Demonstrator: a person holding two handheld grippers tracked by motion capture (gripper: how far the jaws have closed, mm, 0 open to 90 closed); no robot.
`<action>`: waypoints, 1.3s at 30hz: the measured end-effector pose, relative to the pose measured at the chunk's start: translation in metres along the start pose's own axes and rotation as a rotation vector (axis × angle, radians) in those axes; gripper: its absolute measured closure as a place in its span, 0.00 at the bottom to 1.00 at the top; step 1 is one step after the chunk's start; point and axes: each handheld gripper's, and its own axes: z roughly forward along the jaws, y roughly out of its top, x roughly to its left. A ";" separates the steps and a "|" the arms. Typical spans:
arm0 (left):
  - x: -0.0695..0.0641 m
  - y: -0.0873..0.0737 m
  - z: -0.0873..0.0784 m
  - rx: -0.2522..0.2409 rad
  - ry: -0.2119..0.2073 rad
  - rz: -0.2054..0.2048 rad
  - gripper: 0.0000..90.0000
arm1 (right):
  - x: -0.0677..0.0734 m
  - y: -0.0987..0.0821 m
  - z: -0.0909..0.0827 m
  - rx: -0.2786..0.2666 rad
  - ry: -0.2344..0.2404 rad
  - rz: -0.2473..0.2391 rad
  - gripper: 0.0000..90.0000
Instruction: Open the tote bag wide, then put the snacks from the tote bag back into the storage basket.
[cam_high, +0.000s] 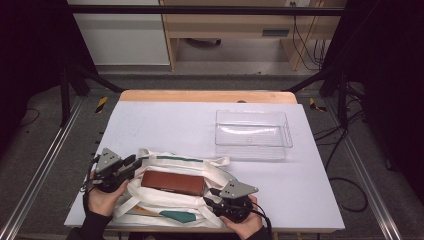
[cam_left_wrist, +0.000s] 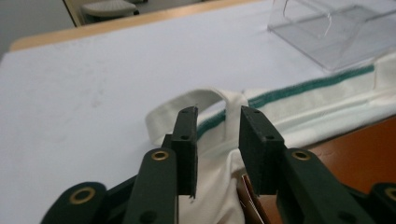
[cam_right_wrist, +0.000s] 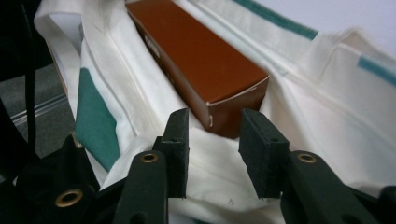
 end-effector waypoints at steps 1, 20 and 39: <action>0.004 0.001 -0.005 -0.014 0.010 -0.008 0.72 | -0.001 0.002 -0.001 -0.008 0.002 0.000 0.68; 0.037 -0.032 0.007 0.119 -0.010 -0.070 0.70 | -0.011 0.038 0.017 0.002 -0.032 -0.056 0.39; 0.031 -0.038 0.015 0.167 -0.018 -0.058 0.92 | -0.002 0.058 0.067 0.121 0.043 -0.149 0.33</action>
